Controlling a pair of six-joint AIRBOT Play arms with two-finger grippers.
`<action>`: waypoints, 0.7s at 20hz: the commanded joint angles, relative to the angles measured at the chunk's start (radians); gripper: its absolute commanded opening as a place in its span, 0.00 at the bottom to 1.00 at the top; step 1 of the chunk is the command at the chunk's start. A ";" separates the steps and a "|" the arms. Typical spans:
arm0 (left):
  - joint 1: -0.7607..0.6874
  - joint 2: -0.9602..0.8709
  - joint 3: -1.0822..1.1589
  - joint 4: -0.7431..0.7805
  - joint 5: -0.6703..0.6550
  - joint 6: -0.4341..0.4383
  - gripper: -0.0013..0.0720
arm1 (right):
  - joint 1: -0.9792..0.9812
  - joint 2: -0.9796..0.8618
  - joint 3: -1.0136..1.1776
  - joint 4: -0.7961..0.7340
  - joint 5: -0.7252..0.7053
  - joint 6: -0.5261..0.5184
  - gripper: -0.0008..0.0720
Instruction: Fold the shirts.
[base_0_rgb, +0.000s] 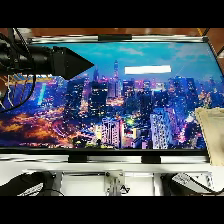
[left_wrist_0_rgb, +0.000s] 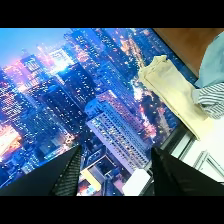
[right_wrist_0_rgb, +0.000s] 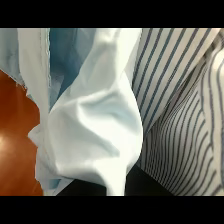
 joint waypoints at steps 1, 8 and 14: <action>0.000 0.001 0.000 -0.057 -0.012 0.000 0.70 | -0.036 -0.009 0.001 0.025 -0.030 0.001 0.09; -0.048 0.001 0.000 -0.073 -0.060 0.000 0.70 | -0.106 -0.042 0.001 0.053 -0.004 0.000 0.09; -0.092 0.001 0.000 -0.073 -0.060 -0.026 0.70 | -0.185 -0.054 0.001 0.090 0.002 0.000 0.09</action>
